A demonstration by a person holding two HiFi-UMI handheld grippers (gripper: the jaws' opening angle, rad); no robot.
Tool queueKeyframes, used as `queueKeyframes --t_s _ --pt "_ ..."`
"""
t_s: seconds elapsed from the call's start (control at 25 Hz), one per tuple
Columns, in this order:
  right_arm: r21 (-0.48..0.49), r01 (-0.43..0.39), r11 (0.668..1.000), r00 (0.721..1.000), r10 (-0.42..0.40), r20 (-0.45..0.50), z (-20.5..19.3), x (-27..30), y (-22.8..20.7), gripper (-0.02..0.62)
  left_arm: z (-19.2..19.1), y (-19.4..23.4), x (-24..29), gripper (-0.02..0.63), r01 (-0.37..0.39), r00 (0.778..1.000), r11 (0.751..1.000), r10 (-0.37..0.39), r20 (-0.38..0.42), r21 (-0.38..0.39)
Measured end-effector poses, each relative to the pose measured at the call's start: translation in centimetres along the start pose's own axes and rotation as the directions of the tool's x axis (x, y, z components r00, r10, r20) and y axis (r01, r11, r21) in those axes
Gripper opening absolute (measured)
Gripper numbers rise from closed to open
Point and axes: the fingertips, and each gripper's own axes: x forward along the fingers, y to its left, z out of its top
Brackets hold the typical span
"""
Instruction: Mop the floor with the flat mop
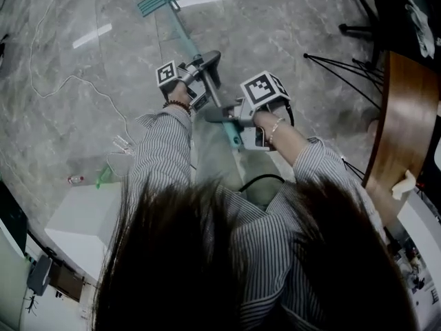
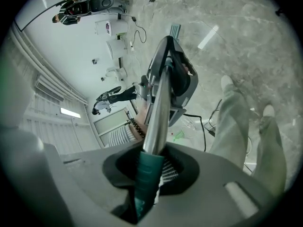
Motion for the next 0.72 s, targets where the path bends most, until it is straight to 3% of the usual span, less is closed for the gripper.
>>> queueKeyframes --t_s 0.44,0.6,0.72 --pt "-0.03 0.012 0.999 0.994 -0.015 -0.111 -18.5 -7.0 -12.4 0.077 -19.7 11.3 -3.8 0.003 0.04 0.999 0.999 -0.04 0.025 -0.016" --pt "-0.042 0.012 0.999 0.986 -0.019 -0.163 -23.9 -8.6 -14.7 0.083 -25.2 13.8 -4.9 0.003 0.057 0.998 0.998 -0.056 0.024 -0.036" --pt "-0.01 -0.033 0.999 0.987 0.031 -0.157 -26.9 -9.7 -15.1 0.084 -28.4 14.6 -5.6 0.003 0.074 0.997 0.996 -0.072 0.028 -0.056"
